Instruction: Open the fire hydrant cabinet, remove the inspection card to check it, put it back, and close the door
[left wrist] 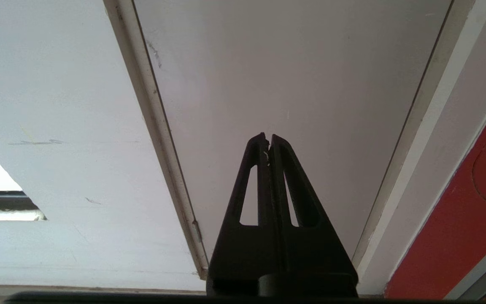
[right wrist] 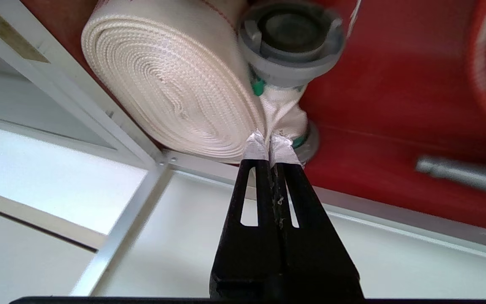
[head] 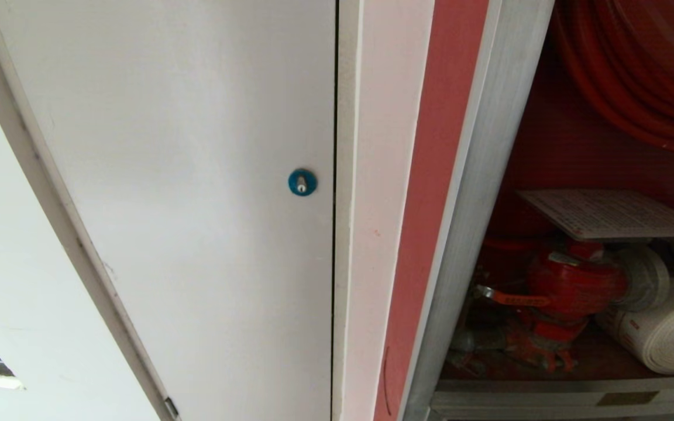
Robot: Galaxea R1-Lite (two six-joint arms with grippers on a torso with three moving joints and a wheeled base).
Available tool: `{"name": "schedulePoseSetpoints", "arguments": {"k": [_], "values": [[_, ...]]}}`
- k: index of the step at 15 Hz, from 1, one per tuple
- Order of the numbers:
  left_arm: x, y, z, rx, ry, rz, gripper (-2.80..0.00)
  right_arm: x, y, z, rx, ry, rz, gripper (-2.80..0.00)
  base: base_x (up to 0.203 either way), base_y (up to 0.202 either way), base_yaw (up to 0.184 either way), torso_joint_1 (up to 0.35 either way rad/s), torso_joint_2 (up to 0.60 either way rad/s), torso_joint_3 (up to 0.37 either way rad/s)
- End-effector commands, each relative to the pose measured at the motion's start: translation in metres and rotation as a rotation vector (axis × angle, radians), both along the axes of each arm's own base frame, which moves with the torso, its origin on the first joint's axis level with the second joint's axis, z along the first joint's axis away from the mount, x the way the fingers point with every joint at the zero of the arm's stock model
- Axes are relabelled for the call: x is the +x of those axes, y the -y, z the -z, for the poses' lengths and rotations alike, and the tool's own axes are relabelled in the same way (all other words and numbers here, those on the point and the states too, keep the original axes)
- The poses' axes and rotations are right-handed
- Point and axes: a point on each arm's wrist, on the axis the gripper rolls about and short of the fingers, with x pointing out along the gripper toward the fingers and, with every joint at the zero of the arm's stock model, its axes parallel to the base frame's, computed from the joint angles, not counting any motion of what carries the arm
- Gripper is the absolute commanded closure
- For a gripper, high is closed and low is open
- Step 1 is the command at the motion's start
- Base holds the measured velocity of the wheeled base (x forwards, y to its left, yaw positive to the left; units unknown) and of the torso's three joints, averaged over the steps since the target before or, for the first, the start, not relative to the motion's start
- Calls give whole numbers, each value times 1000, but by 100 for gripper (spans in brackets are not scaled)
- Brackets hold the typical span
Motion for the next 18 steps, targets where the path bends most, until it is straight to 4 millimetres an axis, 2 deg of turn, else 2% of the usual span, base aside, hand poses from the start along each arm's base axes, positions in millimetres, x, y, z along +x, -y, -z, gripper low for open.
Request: {"name": "schedulePoseSetpoints", "arguments": {"k": [1,4,7,8,9,14,18], "values": [[1,0,2,0,-8,0,0,5,19,1,59,3,-44,0,0,0,0,0,0,0],[1,0,2,-1,-8,0,0,1,31,-1,103,64,-231,0,0,0,0,0,0,0],[1,0,2,0,-7,0,0,2,31,-5,105,91,-334,0,0,0,0,0,0,0],[1,0,2,1,-8,0,0,2,29,-6,107,103,-368,-127,0,0,0,0,0,0],[1,0,2,-1,-8,0,0,1,29,-7,102,108,-368,-280,0,0,0,0,0,0],[1,0,2,0,-7,-1,0,11,39,-21,-17,114,-361,-280,0,0,0,0,0,0],[1,0,2,0,-8,0,0,19,47,-21,-53,107,-355,-280,0,0,0,0,0,0]]}}
